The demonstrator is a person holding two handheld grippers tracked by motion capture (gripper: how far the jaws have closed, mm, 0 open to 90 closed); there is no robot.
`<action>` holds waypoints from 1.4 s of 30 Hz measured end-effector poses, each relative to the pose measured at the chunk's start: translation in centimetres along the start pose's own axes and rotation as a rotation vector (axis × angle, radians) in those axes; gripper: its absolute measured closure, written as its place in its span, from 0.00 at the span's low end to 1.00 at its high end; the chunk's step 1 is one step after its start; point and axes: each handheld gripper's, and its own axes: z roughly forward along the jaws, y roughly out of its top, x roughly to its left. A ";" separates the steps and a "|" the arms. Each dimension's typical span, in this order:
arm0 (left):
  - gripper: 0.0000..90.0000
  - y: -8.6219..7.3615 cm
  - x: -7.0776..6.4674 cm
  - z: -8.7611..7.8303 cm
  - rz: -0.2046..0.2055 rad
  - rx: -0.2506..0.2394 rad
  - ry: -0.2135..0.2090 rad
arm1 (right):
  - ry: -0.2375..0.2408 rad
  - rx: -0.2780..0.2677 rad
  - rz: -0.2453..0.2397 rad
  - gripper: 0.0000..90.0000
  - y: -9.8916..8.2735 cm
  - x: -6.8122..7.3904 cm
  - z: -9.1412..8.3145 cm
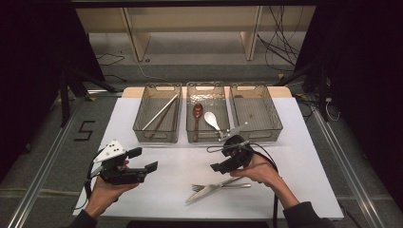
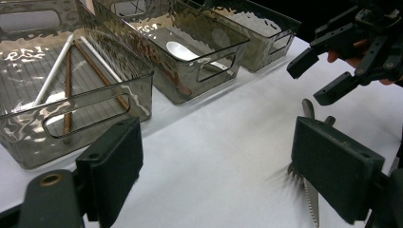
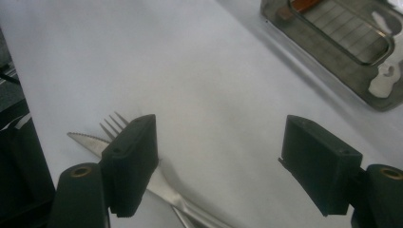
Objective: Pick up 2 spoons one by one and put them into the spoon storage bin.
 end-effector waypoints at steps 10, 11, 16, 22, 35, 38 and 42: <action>0.19 0.0 0.0 0.0 0.000 0.000 0.000 | 0.011 0.028 -0.014 0.31 -0.8 0.1 0.3; 0.19 0.0 0.0 0.0 0.000 -0.001 0.001 | 0.013 0.031 -0.019 0.31 -0.8 0.1 0.4; 0.19 0.0 0.0 0.0 0.000 0.000 0.001 | 0.016 0.055 -0.036 0.31 -1.0 0.5 0.7; 0.19 0.0 0.0 0.0 0.001 0.003 0.002 | 0.023 0.095 -0.047 0.31 -1.5 0.9 1.4; 0.19 0.0 0.1 0.2 -0.009 0.001 0.007 | 0.036 0.178 -0.111 0.31 -2.1 1.3 2.5; 0.19 0.1 0.1 0.3 -0.007 0.004 0.004 | 0.032 0.203 -0.130 0.31 -2.2 1.4 2.8; 0.19 0.1 0.1 0.3 -0.001 0.007 0.004 | 0.033 0.225 -0.135 0.31 -2.5 1.6 3.1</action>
